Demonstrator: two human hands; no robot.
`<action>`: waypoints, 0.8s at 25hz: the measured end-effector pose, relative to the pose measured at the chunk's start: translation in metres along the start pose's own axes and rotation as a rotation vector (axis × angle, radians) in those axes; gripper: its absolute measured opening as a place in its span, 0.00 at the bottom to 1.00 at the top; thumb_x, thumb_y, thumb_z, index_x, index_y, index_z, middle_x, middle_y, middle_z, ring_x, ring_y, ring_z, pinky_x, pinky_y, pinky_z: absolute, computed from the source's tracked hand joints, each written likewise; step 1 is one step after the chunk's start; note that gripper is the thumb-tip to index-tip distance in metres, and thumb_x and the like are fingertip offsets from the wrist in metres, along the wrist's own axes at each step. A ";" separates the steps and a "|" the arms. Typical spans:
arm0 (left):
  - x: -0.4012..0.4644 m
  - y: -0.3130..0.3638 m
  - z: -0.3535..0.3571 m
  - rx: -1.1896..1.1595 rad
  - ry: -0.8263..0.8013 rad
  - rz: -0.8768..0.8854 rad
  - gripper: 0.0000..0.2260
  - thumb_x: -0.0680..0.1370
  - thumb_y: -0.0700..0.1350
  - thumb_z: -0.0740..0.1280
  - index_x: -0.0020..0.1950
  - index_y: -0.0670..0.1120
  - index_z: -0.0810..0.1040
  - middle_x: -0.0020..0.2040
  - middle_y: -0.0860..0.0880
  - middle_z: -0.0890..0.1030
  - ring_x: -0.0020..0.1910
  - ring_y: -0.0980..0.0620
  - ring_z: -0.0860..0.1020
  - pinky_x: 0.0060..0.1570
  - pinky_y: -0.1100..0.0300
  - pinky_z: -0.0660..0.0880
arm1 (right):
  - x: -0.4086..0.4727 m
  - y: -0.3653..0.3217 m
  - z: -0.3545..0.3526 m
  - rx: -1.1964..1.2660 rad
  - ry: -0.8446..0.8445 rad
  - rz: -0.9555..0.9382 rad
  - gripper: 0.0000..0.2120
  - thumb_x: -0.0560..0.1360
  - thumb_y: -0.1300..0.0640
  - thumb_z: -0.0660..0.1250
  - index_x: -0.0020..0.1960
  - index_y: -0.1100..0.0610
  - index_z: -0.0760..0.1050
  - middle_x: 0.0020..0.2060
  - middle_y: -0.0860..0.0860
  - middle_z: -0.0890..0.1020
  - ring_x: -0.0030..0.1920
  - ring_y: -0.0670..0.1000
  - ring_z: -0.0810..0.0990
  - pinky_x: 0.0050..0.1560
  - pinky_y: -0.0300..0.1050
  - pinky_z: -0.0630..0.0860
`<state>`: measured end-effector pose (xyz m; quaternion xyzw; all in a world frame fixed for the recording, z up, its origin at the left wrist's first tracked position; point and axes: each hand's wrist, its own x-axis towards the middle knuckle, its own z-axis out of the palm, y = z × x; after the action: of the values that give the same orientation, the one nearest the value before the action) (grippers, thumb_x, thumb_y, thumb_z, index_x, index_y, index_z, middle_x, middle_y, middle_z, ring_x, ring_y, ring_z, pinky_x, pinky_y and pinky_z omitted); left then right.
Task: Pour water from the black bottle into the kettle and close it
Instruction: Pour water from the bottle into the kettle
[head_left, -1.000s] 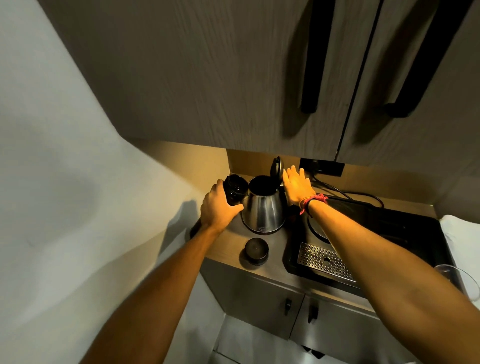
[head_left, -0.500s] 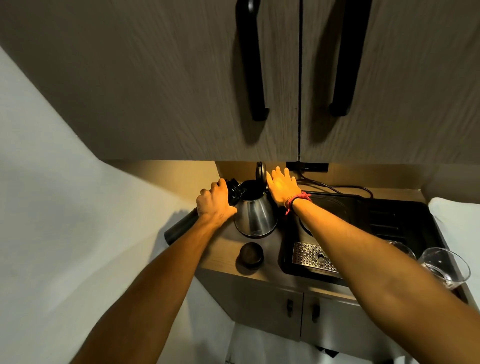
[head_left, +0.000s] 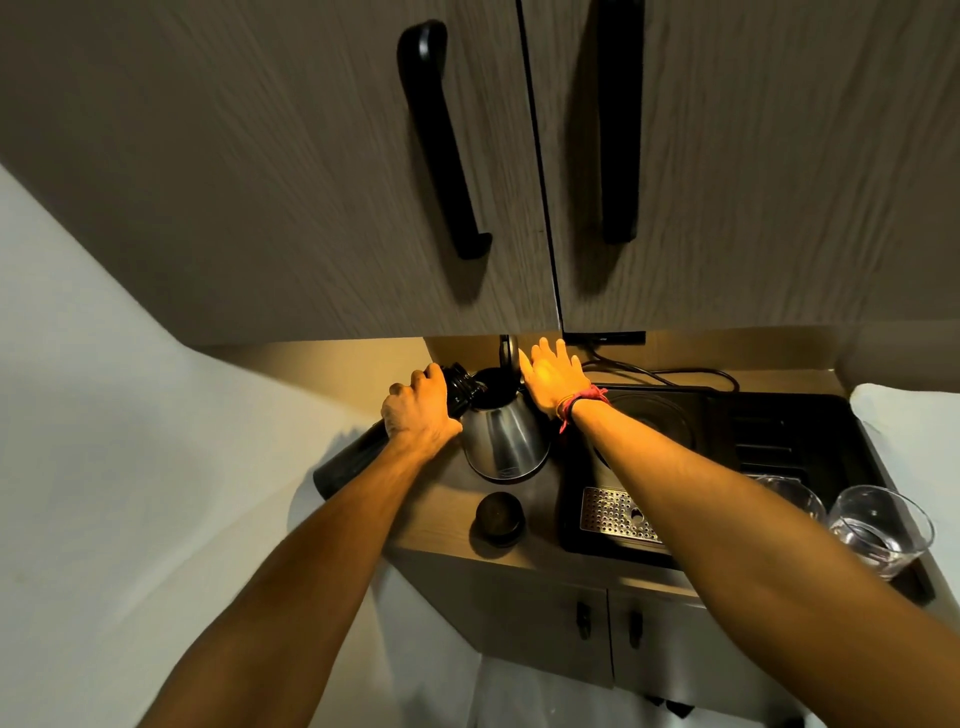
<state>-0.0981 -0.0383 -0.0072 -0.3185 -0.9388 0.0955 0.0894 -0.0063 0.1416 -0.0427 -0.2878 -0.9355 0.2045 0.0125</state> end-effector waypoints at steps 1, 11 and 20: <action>0.000 0.000 -0.001 0.010 -0.003 0.002 0.32 0.69 0.56 0.76 0.65 0.44 0.68 0.57 0.43 0.79 0.53 0.40 0.81 0.43 0.51 0.79 | 0.000 0.000 0.000 0.005 0.002 0.002 0.27 0.81 0.49 0.45 0.77 0.59 0.55 0.78 0.60 0.53 0.78 0.64 0.48 0.76 0.65 0.52; 0.001 -0.002 -0.009 0.053 -0.036 0.002 0.30 0.70 0.53 0.76 0.64 0.44 0.68 0.58 0.42 0.78 0.54 0.39 0.80 0.48 0.46 0.82 | -0.003 0.001 -0.003 -0.003 -0.004 -0.013 0.27 0.81 0.49 0.45 0.77 0.59 0.55 0.78 0.60 0.53 0.78 0.64 0.47 0.76 0.65 0.51; 0.012 -0.003 0.000 -0.199 -0.057 -0.049 0.39 0.67 0.61 0.77 0.70 0.44 0.66 0.64 0.41 0.78 0.60 0.37 0.80 0.52 0.46 0.80 | 0.000 0.000 -0.001 -0.024 0.006 -0.037 0.24 0.81 0.53 0.46 0.74 0.61 0.61 0.76 0.60 0.58 0.77 0.66 0.51 0.74 0.66 0.56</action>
<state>-0.1087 -0.0332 -0.0058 -0.2997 -0.9534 0.0087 0.0327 -0.0062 0.1420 -0.0420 -0.2714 -0.9430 0.1920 0.0155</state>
